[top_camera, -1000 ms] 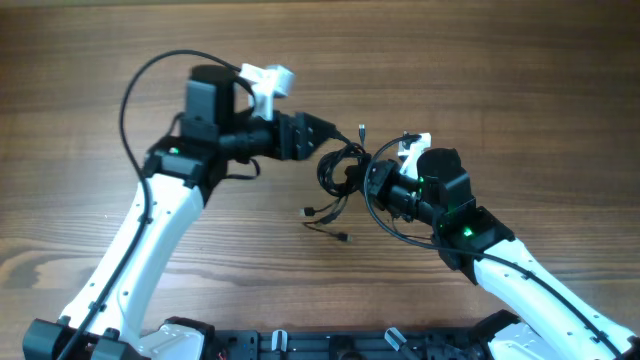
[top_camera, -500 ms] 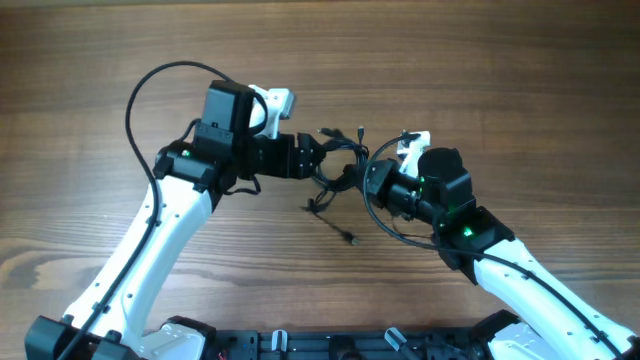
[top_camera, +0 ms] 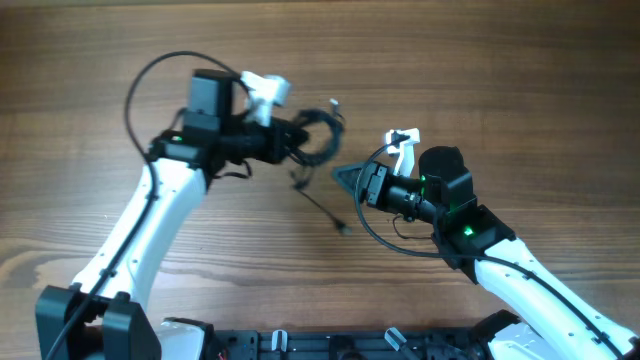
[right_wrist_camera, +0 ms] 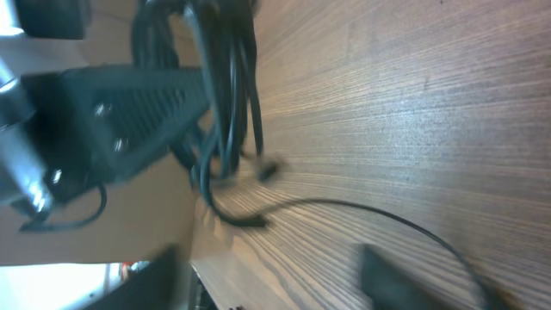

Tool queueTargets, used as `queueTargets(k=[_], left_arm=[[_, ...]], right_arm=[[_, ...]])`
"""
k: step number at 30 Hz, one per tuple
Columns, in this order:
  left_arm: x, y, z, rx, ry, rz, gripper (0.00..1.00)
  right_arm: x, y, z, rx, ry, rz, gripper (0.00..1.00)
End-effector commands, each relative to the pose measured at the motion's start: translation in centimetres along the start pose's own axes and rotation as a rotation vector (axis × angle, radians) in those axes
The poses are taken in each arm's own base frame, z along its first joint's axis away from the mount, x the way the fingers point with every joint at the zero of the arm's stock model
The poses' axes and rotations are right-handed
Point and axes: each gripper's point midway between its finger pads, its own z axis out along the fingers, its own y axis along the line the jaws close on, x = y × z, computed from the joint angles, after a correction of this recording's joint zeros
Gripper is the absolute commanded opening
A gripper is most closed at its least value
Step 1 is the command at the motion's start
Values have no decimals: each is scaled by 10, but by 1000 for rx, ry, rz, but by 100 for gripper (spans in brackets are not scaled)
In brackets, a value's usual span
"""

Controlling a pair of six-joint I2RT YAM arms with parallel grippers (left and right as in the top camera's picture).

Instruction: Untangle cables

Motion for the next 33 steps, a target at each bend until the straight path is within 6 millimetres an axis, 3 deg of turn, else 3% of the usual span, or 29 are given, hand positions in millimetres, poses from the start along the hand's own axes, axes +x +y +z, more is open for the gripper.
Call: queueTargets(k=[1, 3, 6, 10, 11, 13, 15, 18, 19, 21, 23, 25, 27, 29, 33], left_arm=[[-15, 42, -21, -108, -88, -339, 4], [-17, 56, -25, -162, -126, -531, 4], [-15, 57, -25, -155, -150, -855, 4], [-1, 56, -23, -163, -132, -1190, 4], [3, 47, -16, -159, -105, -1178, 4], [5, 39, -11, -155, -86, -1163, 4], [7, 32, -6, -154, -69, -1145, 4], [9, 36, -3, -202, -92, -1127, 4], [7, 46, -6, -248, -128, -1097, 4], [4, 63, -13, -335, -162, -926, 4], [-2, 67, -16, -338, -161, -781, 4], [-16, 65, -16, -327, -171, -540, 4], [-25, 51, -11, -264, -147, -264, 4], [-20, 26, -1, -171, -80, 33, 4], [-7, -7, 18, -104, -24, 180, 4]], right_arm=[[1, 9, 0, -17, -7, -77, 100], [2, 16, 5, -17, -40, -180, 100], [-1, 18, 17, 109, -198, -390, 100], [3, 13, 44, 148, -266, -455, 99], [2, 6, 61, 134, -275, -460, 97], [1, 4, 71, 117, -289, -475, 90], [-2, 9, 75, 85, -312, -494, 69], [9, 23, 78, 3, -254, -506, 13], [21, 28, 79, -43, -192, -512, 6], [45, 40, 77, -142, -61, -503, 4], [66, 38, 66, -193, 104, -453, 4], [73, 31, 46, -208, 237, -371, 4], [70, 41, 24, -288, 293, -355, 4], [51, 50, 8, -318, 258, -315, 4], [19, 40, 5, -263, 154, -237, 4]])
